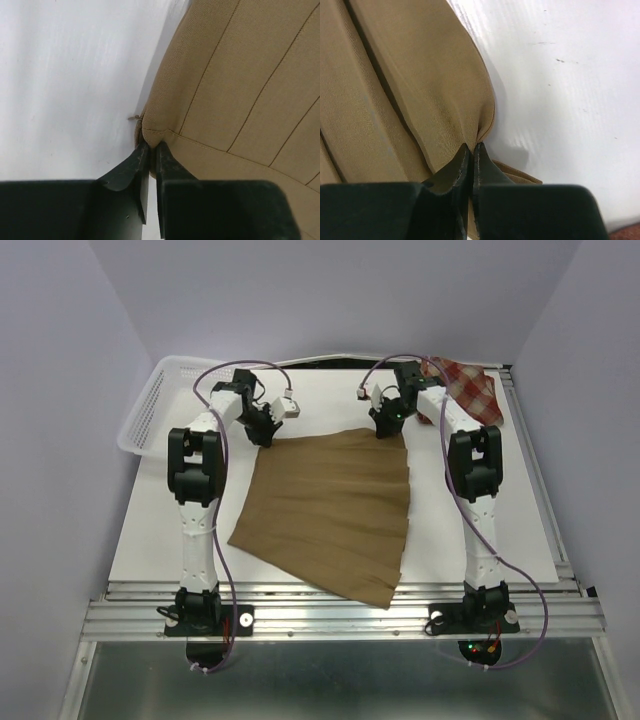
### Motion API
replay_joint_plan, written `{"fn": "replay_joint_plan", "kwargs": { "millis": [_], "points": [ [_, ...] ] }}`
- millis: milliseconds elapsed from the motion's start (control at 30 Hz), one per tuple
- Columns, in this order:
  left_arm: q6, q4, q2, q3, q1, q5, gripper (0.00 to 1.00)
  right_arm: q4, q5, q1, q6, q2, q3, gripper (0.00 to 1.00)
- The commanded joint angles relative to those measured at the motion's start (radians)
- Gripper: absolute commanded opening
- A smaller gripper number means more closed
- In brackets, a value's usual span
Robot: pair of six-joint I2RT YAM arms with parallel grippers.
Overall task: Fold and stack the skirts
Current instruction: Fold the skirt
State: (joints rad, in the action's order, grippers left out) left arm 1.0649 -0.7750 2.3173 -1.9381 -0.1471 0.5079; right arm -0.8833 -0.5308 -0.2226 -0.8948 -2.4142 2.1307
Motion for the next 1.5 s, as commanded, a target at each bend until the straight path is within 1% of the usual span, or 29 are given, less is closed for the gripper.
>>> {"fn": "replay_joint_plan", "kwargs": {
  "millis": [0, 67, 133, 167, 300, 333, 367, 400, 433, 467, 567, 633, 667, 700, 733, 867, 900, 933, 1000, 1033, 1133, 1167, 1300, 1367, 1467],
  "points": [
    [-0.014, -0.017, -0.01, -0.042, -0.011, 0.035, 0.0, 0.076, 0.057, 0.005, 0.053, 0.011, 0.119, 0.01],
    [-0.064, 0.035, -0.03, -0.045, -0.009, 0.006, 0.0, 0.078, 0.08, 0.005, 0.066, -0.019, 0.182, 0.01],
    [-0.089, 0.08, -0.055, -0.035, -0.003, -0.015, 0.0, 0.092, 0.097, 0.005, 0.077, -0.023, 0.208, 0.01],
    [-0.109, 0.139, -0.087, -0.018, 0.001, -0.035, 0.0, 0.105, 0.109, 0.014, 0.079, -0.02, 0.218, 0.01],
    [-0.166, 0.255, -0.188, 0.03, 0.021, -0.068, 0.0, 0.122, 0.132, 0.014, 0.063, 0.024, 0.251, 0.01],
    [-0.167, 0.276, -0.238, 0.045, 0.021, -0.078, 0.0, 0.122, 0.135, 0.014, 0.057, 0.038, 0.245, 0.01],
    [-0.175, 0.307, -0.266, 0.066, 0.023, -0.091, 0.0, 0.122, 0.138, 0.014, 0.056, 0.052, 0.242, 0.01],
    [-0.186, 0.377, -0.297, 0.117, 0.023, -0.117, 0.0, 0.124, 0.146, 0.014, 0.053, 0.076, 0.241, 0.01],
    [-0.203, 0.41, -0.349, 0.139, 0.024, -0.129, 0.0, 0.124, 0.15, 0.014, 0.048, 0.087, 0.242, 0.01],
    [-0.219, 0.477, -0.37, 0.162, 0.026, -0.156, 0.0, 0.126, 0.156, 0.014, 0.04, 0.098, 0.242, 0.01],
    [-0.273, 0.564, -0.442, 0.241, 0.033, -0.183, 0.0, 0.17, 0.192, 0.014, 0.054, 0.128, 0.247, 0.01],
    [-0.279, 0.598, -0.484, 0.295, 0.04, -0.166, 0.0, 0.179, 0.187, 0.014, 0.075, 0.142, 0.258, 0.01],
    [-0.278, 0.621, -0.531, 0.329, 0.043, -0.157, 0.0, 0.178, 0.177, 0.014, 0.089, 0.167, 0.261, 0.01],
    [-0.266, 0.656, -0.551, 0.39, 0.046, -0.151, 0.0, 0.164, 0.14, 0.014, 0.108, 0.182, 0.259, 0.01],
    [-0.255, 0.66, -0.567, 0.41, 0.047, -0.149, 0.0, 0.153, 0.123, 0.014, 0.118, 0.199, 0.255, 0.01],
    [-0.218, 0.652, -0.634, 0.494, 0.072, -0.102, 0.0, 0.087, 0.065, 0.003, 0.126, 0.315, 0.151, 0.01],
    [-0.204, 0.646, -0.644, 0.508, 0.078, -0.098, 0.0, 0.07, 0.054, -0.006, 0.12, 0.369, 0.114, 0.01],
    [-0.172, 0.639, -0.65, 0.534, 0.084, -0.094, 0.0, 0.06, 0.032, -0.006, 0.119, 0.392, 0.039, 0.01],
    [-0.135, 0.609, -0.665, 0.571, 0.092, -0.08, 0.0, 0.038, 0.022, -0.029, 0.114, 0.455, -0.04, 0.01],
    [-0.099, 0.605, -0.668, 0.583, 0.096, -0.083, 0.0, 0.03, 0.02, -0.038, 0.112, 0.472, -0.111, 0.01],
    [-0.045, 0.595, -0.665, 0.616, 0.11, -0.094, 0.0, 0.029, 0.022, -0.07, 0.155, 0.513, -0.205, 0.01],
    [-0.034, 0.612, -0.656, 0.617, 0.124, -0.106, 0.0, 0.032, 0.022, -0.098, 0.195, 0.52, -0.247, 0.01],
    [-0.033, 0.675, -0.63, 0.605, 0.138, -0.129, 0.0, 0.075, 0.025, -0.155, 0.292, 0.524, -0.31, 0.01],
    [-0.023, 0.71, -0.612, 0.585, 0.138, -0.137, 0.0, 0.083, 0.02, -0.184, 0.339, 0.517, -0.31, 0.01],
    [-0.011, 0.711, -0.564, 0.513, 0.138, -0.141, 0.0, 0.078, 0.003, -0.201, 0.379, 0.504, -0.276, 0.01]
  ]
}}
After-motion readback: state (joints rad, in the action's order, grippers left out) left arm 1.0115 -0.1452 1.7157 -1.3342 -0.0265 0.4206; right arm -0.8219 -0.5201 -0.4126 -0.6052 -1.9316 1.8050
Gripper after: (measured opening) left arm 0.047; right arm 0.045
